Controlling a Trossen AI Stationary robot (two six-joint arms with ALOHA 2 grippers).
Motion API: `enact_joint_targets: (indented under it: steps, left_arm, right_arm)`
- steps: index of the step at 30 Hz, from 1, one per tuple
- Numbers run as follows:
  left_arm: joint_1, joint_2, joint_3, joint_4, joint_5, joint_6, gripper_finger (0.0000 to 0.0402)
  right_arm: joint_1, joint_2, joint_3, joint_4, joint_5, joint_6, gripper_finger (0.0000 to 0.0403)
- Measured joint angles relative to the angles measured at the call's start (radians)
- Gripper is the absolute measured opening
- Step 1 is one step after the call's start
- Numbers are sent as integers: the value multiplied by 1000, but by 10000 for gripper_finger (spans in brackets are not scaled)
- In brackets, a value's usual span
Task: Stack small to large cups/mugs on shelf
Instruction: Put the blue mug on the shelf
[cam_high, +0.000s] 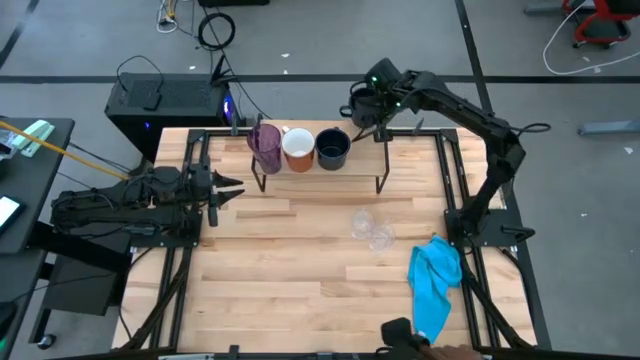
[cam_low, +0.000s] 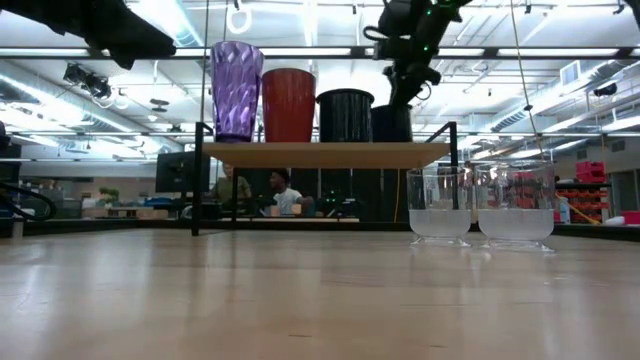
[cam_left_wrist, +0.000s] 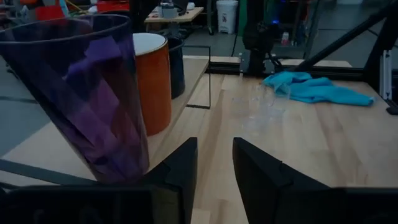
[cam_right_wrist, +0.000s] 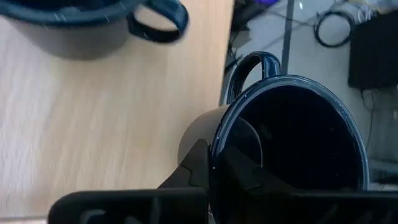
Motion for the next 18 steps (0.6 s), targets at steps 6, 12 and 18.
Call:
enact_joint_targets:
  steps: [6, 12, 18]
  left_arm:
    - [0, 0, 0, 23, 0, 4, 110]
    - [0, 0, 0, 51, 0, 4, 110]
    - [0, 0, 0, 50, 0, 4, 110]
  right_arm:
    - [4, 39, 0, 24, -84, -12, 16]
    - [17, 67, 0, 53, -110, -10, 16]
    - [41, 71, 0, 90, -138, -9, 16]
